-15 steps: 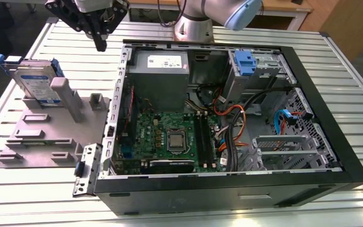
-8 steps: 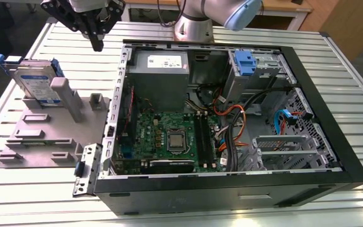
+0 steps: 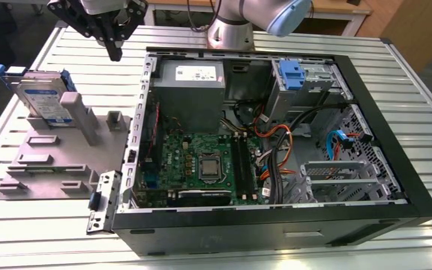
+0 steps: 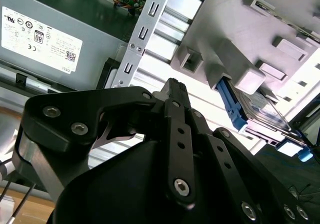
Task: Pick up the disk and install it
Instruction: 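Reach for the disk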
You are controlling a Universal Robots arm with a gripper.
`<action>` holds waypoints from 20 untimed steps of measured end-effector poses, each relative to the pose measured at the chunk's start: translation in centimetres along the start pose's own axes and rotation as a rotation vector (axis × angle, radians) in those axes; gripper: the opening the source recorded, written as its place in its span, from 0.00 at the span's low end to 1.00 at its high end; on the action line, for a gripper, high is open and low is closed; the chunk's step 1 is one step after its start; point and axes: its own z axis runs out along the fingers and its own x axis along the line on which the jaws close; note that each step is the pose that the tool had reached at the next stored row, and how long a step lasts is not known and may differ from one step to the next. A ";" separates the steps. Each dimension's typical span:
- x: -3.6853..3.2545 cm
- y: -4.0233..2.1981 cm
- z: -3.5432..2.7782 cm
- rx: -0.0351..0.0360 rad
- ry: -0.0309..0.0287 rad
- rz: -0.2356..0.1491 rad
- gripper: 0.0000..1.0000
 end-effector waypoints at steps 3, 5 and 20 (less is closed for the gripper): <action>0.19 -0.01 0.03 0.0001 0.0001 0.000 0.11; 0.35 -0.03 0.07 0.0001 0.0001 0.000 0.11; 2.14 -0.15 0.36 0.0001 0.0001 0.000 0.11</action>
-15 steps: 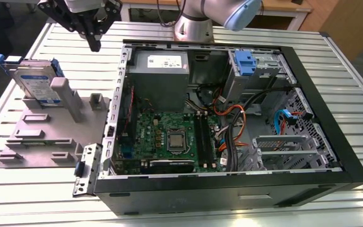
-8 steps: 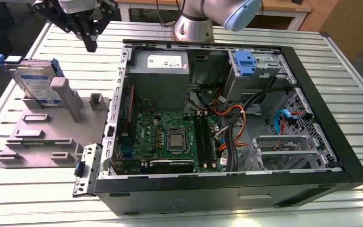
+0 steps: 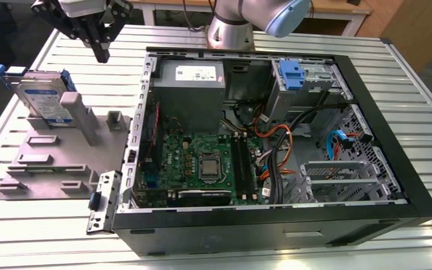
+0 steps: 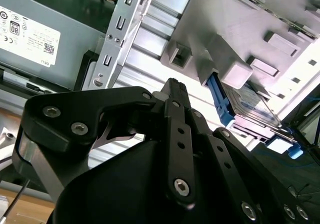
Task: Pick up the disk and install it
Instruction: 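Reach for the disk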
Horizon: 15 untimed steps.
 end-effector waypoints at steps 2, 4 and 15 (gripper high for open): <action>0.21 -0.02 0.08 -0.0001 -0.0001 0.000 0.11; 0.40 -0.03 0.15 0.0000 0.0000 0.000 0.11; 1.15 -0.10 0.40 0.0000 0.0000 0.000 0.11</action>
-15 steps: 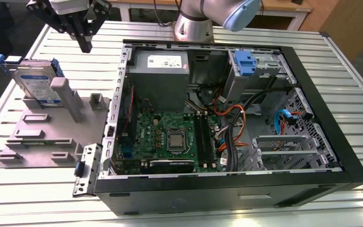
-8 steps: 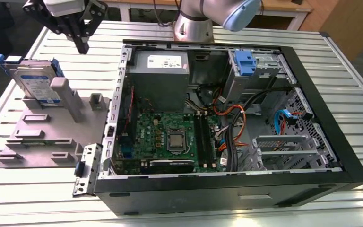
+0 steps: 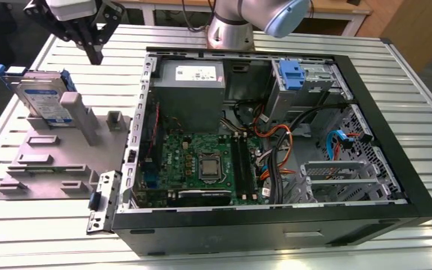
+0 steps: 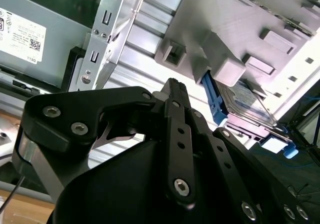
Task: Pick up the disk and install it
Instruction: 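Reach for the disk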
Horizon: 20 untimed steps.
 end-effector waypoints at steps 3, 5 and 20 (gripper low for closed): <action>0.27 -0.02 0.07 -0.0001 0.0000 0.000 0.11; 0.48 -0.04 0.11 0.0000 0.0000 0.000 0.11; 2.19 -0.17 0.46 -0.0001 -0.0001 0.000 0.11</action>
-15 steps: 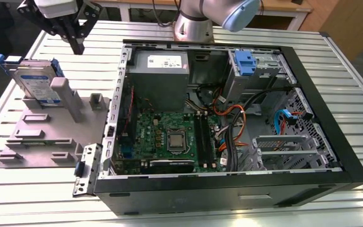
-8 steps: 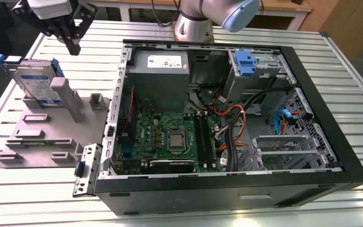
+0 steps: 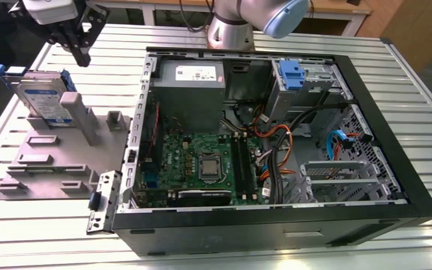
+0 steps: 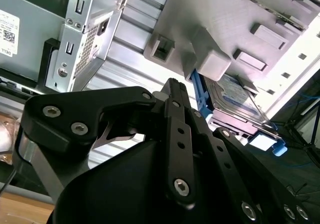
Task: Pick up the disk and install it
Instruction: 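Reach for the disk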
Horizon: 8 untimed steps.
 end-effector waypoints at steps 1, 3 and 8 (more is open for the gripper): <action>0.12 -0.01 0.02 0.0001 0.0001 0.000 0.11; 0.35 -0.02 0.07 0.0001 0.0001 0.000 0.11; 0.91 -0.06 0.18 0.0001 0.0001 0.000 0.11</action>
